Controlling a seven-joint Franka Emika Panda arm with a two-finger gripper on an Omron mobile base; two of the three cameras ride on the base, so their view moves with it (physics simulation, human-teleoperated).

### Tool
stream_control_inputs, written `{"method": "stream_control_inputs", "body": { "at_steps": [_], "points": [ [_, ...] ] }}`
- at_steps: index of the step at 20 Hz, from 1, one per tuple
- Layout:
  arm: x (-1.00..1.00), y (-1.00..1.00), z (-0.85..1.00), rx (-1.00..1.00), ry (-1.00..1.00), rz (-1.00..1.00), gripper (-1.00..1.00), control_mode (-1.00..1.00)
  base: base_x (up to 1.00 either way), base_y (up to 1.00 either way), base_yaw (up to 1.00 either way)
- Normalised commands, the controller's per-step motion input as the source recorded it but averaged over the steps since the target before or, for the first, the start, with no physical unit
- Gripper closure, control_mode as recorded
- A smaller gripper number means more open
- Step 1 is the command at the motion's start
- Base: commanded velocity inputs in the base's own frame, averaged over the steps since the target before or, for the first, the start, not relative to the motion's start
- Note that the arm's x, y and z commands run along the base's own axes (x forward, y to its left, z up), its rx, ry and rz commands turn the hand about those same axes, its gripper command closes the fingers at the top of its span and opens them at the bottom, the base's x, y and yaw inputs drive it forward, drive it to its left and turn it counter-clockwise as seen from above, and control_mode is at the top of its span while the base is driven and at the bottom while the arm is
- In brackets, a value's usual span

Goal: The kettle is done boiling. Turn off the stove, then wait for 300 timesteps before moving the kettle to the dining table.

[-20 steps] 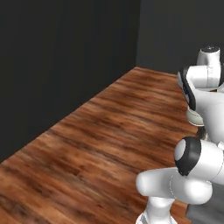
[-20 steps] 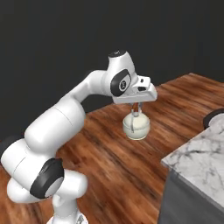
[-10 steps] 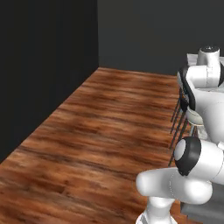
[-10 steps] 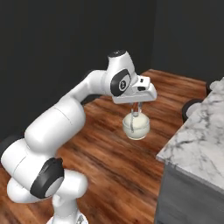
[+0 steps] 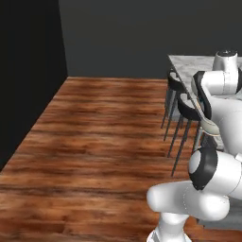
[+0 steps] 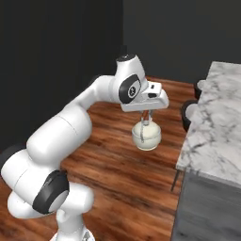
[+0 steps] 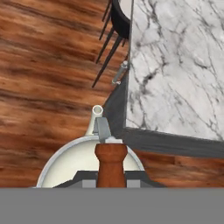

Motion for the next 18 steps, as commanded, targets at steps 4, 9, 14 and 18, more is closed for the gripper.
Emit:
{"method": "stream_control_inputs", "body": {
  "at_steps": [4,9,14,18],
  "points": [
    [0.0,0.0,0.0,0.0,0.0,0.0,1.0,1.0,0.51,0.56,-0.42],
    [0.0,0.0,0.0,0.0,0.0,0.0,1.0,1.0,0.53,0.5,-0.4],
    [0.0,0.0,0.0,0.0,0.0,0.0,1.0,1.0,0.59,0.37,-0.33],
    [0.0,0.0,0.0,0.0,0.0,0.0,1.0,1.0,0.62,0.29,-0.29]
  ]
}}
